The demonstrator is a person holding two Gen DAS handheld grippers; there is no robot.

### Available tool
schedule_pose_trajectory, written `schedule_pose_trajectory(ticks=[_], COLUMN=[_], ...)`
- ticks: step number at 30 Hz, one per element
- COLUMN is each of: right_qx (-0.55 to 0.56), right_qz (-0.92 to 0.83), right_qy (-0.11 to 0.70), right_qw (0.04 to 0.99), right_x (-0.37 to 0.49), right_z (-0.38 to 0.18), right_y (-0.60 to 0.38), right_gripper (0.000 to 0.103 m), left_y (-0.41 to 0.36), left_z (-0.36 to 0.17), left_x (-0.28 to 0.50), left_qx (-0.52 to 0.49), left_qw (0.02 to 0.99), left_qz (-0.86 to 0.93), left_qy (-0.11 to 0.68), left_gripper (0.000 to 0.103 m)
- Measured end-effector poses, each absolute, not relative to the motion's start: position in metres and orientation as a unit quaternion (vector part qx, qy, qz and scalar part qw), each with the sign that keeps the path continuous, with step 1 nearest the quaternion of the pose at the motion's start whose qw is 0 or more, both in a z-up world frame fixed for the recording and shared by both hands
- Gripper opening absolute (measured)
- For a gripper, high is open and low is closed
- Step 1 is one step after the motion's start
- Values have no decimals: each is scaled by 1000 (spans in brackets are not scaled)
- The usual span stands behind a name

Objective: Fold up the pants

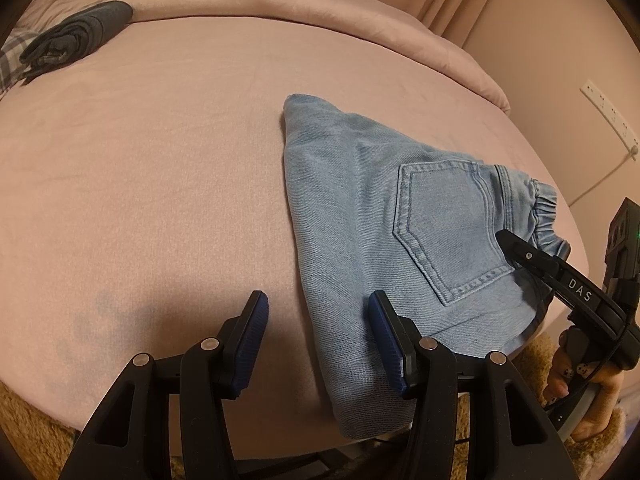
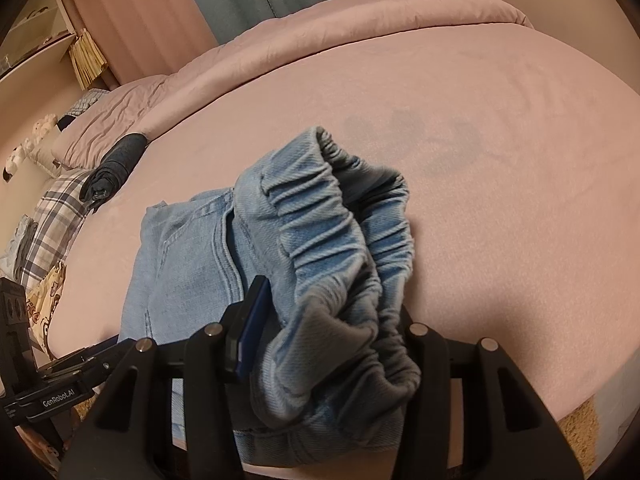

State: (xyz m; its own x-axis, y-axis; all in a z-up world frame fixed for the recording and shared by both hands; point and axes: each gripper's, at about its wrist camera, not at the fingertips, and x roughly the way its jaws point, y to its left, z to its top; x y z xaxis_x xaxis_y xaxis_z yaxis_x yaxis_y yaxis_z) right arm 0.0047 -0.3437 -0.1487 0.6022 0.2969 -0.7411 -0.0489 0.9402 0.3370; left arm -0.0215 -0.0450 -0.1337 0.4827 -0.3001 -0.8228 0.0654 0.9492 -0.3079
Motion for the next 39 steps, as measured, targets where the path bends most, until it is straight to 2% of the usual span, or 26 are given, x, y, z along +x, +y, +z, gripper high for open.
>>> schedule_pose_trajectory(ticks=[39], right_qx=[134], right_qz=[99], right_qy=[435], right_qw=[885], right_x=[5], right_z=[-152], right_y=[-344], right_gripper=[48], left_y=[-48], left_z=[-133], left_x=[-22], left_qx=[-116], left_qw=[854], left_qz=[-106], left_qy=[496], left_gripper=[54])
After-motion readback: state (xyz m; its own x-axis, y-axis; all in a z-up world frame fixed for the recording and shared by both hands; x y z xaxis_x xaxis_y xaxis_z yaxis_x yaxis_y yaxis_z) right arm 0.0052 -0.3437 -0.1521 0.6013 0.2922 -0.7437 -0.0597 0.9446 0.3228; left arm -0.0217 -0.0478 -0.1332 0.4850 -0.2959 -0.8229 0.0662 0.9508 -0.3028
